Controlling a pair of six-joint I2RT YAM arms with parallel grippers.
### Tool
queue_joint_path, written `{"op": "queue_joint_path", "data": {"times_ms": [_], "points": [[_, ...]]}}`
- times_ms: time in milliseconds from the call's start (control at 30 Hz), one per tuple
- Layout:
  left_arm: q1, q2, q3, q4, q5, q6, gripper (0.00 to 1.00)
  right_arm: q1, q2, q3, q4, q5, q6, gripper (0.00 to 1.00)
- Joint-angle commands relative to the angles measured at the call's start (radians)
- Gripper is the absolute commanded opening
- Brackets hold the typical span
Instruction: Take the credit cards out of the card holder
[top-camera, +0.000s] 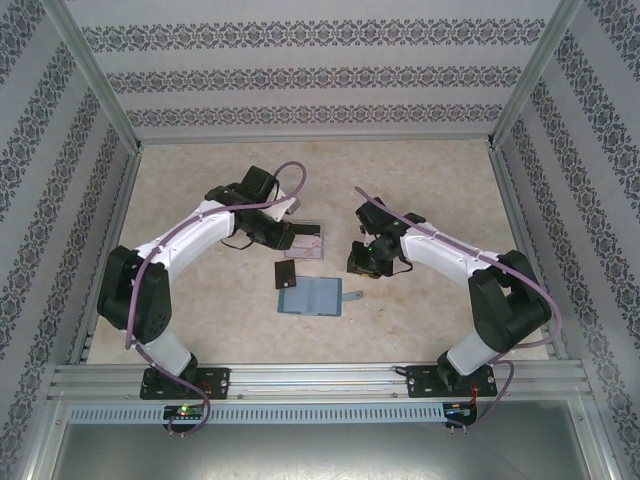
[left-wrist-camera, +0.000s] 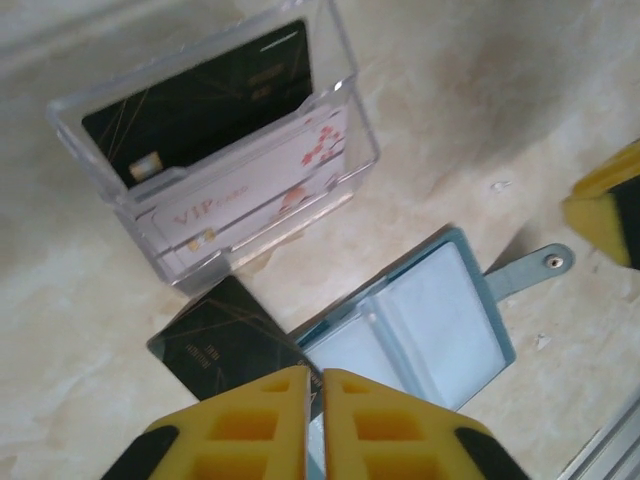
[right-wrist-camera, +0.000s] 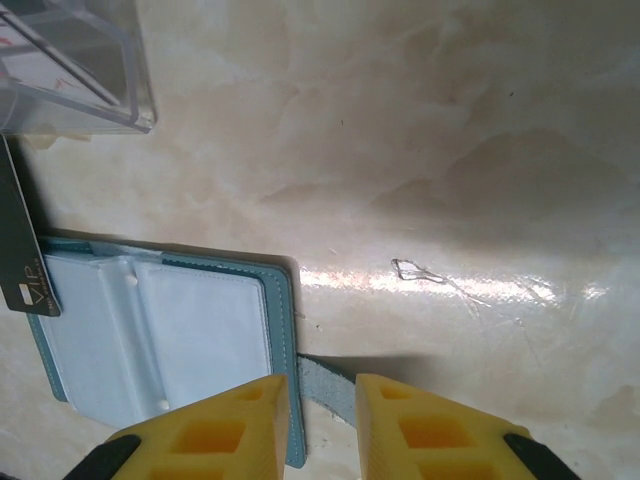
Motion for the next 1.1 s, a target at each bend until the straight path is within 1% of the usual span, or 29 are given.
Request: {"op": "queue_joint_path", "data": {"times_ms": [0,100,233,367,467,600,800,933,1067], "points": [[0.023,-0.002,-0.048,-0.036,-0.021,-0.056,0.17,0.004,-0.017,-0.017,0.001,-0.022,-0.014,0.25],[0.049,-0.043,-0.132,0.037,0.007,-0.136,0.21,0.026,-0.001,-0.023,0.066,-0.077,0.014,0.24],[0.099,-0.084,-0.244,0.098,0.018,-0.246,0.23,0.082,0.047,0.007,0.139,-0.123,0.055,0.24],[0.139,-0.105,-0.365,0.238,0.129,-0.352,0.26,0.137,0.115,0.035,0.241,-0.169,0.111,0.24],[0.149,-0.107,-0.424,0.339,0.188,-0.414,0.28,0.165,0.146,0.036,0.311,-0.167,0.15,0.23],[0.155,-0.084,-0.473,0.427,0.228,-0.457,0.29,0.183,0.178,0.036,0.39,-0.166,0.185,0.23],[0.166,-0.042,-0.506,0.466,0.225,-0.47,0.27,0.208,0.233,0.066,0.43,-0.179,0.21,0.23],[0.175,-0.023,-0.524,0.494,0.243,-0.472,0.23,0.219,0.267,0.09,0.434,-0.184,0.214,0.23],[0.178,-0.001,-0.539,0.518,0.262,-0.475,0.17,0.224,0.301,0.106,0.444,-0.196,0.219,0.23]]}}
